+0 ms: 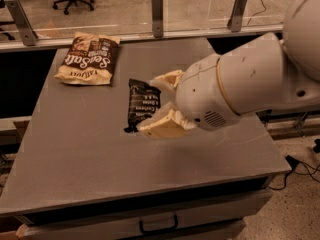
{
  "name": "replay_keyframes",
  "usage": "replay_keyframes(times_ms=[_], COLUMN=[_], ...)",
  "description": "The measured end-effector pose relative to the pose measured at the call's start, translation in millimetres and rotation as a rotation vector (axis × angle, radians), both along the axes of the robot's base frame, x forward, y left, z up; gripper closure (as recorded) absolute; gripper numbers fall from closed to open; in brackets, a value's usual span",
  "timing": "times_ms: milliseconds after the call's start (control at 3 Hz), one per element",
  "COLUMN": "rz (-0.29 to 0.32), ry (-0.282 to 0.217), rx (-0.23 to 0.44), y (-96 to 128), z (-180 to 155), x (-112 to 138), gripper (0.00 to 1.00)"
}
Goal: Move rxbar chocolate near green can
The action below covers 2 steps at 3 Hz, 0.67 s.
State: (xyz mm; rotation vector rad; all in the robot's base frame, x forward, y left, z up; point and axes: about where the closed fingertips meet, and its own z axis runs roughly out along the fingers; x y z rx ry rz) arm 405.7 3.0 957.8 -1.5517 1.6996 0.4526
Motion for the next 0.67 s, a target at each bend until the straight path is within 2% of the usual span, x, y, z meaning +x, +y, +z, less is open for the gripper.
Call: replay_keyframes(times_ms=[333, 667], rz=[0.0, -0.029], ry=[0.0, -0.015], rx=[0.0, 0.007], y=[0, -23], z=[0, 3], x=[0, 5], gripper=[1.0, 1.0])
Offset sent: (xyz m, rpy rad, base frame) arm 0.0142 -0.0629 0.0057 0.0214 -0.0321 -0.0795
